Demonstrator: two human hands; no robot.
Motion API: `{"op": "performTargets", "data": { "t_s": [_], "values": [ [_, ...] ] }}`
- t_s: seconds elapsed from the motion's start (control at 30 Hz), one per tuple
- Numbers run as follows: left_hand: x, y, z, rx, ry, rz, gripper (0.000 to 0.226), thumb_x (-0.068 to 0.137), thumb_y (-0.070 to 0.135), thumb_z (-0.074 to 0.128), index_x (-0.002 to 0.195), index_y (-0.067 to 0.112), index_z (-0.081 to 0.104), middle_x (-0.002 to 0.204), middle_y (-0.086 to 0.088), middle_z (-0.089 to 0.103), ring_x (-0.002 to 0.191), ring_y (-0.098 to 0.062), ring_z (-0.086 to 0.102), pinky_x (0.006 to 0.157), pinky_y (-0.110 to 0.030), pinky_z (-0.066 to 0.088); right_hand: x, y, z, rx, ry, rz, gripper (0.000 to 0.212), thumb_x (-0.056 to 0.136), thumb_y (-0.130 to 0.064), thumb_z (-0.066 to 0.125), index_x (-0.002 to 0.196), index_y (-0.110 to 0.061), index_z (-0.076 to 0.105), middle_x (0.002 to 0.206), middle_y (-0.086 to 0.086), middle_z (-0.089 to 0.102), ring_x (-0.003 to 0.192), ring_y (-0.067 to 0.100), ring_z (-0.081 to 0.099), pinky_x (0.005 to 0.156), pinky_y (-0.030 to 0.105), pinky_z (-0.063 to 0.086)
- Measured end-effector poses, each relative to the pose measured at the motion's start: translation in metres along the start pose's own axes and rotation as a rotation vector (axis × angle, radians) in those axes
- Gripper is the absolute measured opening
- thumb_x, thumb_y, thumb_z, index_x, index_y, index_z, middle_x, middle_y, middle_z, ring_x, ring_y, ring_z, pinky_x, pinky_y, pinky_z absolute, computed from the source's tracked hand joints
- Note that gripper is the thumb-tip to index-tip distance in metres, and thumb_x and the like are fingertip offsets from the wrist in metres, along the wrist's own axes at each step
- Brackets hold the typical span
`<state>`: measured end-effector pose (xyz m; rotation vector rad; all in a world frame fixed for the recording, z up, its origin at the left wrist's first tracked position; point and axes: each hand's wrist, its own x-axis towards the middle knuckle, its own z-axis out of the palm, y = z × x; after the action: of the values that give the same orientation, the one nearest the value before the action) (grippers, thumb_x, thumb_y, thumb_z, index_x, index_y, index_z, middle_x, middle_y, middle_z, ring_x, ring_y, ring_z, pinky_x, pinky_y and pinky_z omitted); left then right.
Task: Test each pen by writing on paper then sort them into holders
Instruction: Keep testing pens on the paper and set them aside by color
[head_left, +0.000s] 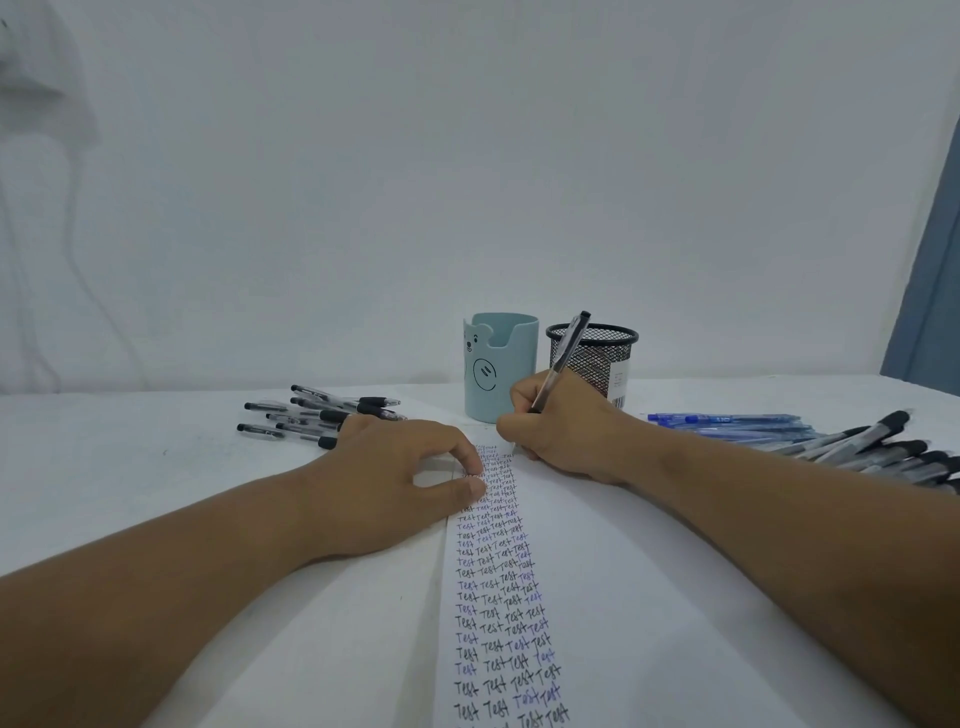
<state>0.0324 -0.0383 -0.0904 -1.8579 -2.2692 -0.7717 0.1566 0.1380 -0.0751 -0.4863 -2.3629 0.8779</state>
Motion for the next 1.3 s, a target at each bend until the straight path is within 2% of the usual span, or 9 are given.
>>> {"op": "performTargets", "data": {
  "t_s": [0.2, 0.37, 0.53, 0.73, 0.8, 0.9, 1.0, 1.13, 1.3],
  "values": [
    [0.000, 0.000, 0.000, 0.005, 0.013, 0.014, 0.031, 0.087, 0.068, 0.058, 0.104, 0.043, 0.065, 0.113, 0.033, 0.065, 0.110, 0.012, 0.050, 0.109, -0.027, 0.017, 0.002, 0.001, 0.000, -0.024, -0.003, 0.004, 0.035, 0.080, -0.009, 0.067, 0.052, -0.018, 0.047, 0.053, 0.003, 0.058, 0.051, 0.013, 0.053, 0.055, 0.023, 0.042],
    [0.001, -0.001, 0.001, 0.000, 0.012, 0.015, 0.033, 0.085, 0.073, 0.056, 0.106, 0.048, 0.062, 0.114, 0.030, 0.066, 0.114, 0.007, 0.051, 0.109, -0.028, 0.016, 0.002, 0.000, 0.001, -0.067, -0.003, -0.030, 0.040, 0.079, -0.008, 0.065, 0.049, -0.017, 0.040, 0.047, -0.008, 0.037, 0.046, 0.008, 0.034, 0.045, 0.019, 0.028],
    [-0.001, 0.000, 0.000, -0.029, 0.001, 0.022, 0.055, 0.068, 0.086, 0.039, 0.106, 0.052, 0.060, 0.112, 0.027, 0.068, 0.116, 0.003, 0.052, 0.111, -0.030, 0.018, 0.000, 0.000, 0.002, -0.087, 0.020, -0.066, 0.038, 0.080, -0.008, 0.066, 0.052, -0.017, 0.043, 0.047, -0.009, 0.039, 0.046, 0.005, 0.034, 0.046, 0.018, 0.030],
    [-0.002, 0.002, 0.000, -0.028, 0.034, -0.019, 0.018, 0.089, 0.057, 0.064, 0.099, 0.043, 0.067, 0.114, 0.027, 0.068, 0.123, -0.002, 0.048, 0.110, -0.028, 0.014, -0.005, -0.015, -0.015, 0.370, 0.185, 0.043, 0.050, 0.103, -0.038, 0.049, 0.057, -0.018, 0.042, 0.051, -0.001, 0.039, 0.051, 0.018, 0.035, 0.050, 0.024, 0.028],
    [-0.002, 0.005, 0.000, -0.027, 0.050, -0.031, 0.013, 0.090, 0.050, 0.066, 0.095, 0.038, 0.068, 0.112, 0.029, 0.068, 0.123, -0.002, 0.049, 0.112, -0.029, 0.013, -0.005, -0.030, -0.031, 0.407, 0.229, 0.067, 0.040, 0.101, -0.035, 0.054, 0.065, -0.020, 0.045, 0.054, -0.001, 0.041, 0.057, 0.020, 0.037, 0.051, 0.028, 0.031],
    [-0.002, 0.012, 0.000, -0.008, 0.038, -0.041, 0.020, 0.093, 0.051, 0.060, 0.091, 0.033, 0.067, 0.112, 0.023, 0.069, 0.118, 0.002, 0.050, 0.106, -0.027, 0.012, -0.010, -0.044, -0.052, 0.517, 0.204, 0.077, 0.029, 0.097, -0.043, 0.061, 0.099, -0.018, 0.046, 0.048, -0.004, 0.047, 0.041, 0.017, 0.039, 0.041, 0.024, 0.034],
    [-0.004, 0.014, 0.001, 0.028, 0.025, -0.053, 0.035, 0.088, 0.069, 0.053, 0.093, 0.036, 0.064, 0.114, 0.026, 0.067, 0.118, 0.004, 0.046, 0.105, -0.028, 0.013, -0.022, -0.047, -0.067, 0.374, 0.183, 0.022, 0.022, 0.102, -0.039, 0.054, 0.107, -0.017, 0.052, 0.053, 0.001, 0.054, 0.037, 0.019, 0.041, 0.038, 0.023, 0.034],
    [-0.007, 0.014, 0.002, 0.055, -0.038, -0.119, 0.057, 0.069, 0.091, 0.043, 0.100, 0.046, 0.057, 0.115, 0.028, 0.064, 0.122, -0.005, 0.044, 0.108, -0.033, 0.019, -0.039, -0.023, -0.066, 0.190, 0.208, -0.024, 0.025, 0.103, -0.025, 0.051, 0.080, -0.022, 0.060, 0.060, -0.004, 0.055, 0.046, 0.016, 0.047, 0.050, 0.029, 0.041],
    [-0.013, 0.027, -0.001, 0.072, -0.007, -0.089, 0.034, 0.091, 0.066, 0.052, 0.106, 0.037, 0.061, 0.122, 0.025, 0.058, 0.123, 0.002, 0.042, 0.103, -0.030, 0.013, -0.062, -0.008, -0.065, -0.209, 0.133, -0.088, 0.030, 0.106, -0.025, 0.043, 0.090, -0.023, 0.068, 0.071, -0.007, 0.058, 0.059, 0.008, 0.044, 0.053, 0.017, 0.034]
  ]
}}
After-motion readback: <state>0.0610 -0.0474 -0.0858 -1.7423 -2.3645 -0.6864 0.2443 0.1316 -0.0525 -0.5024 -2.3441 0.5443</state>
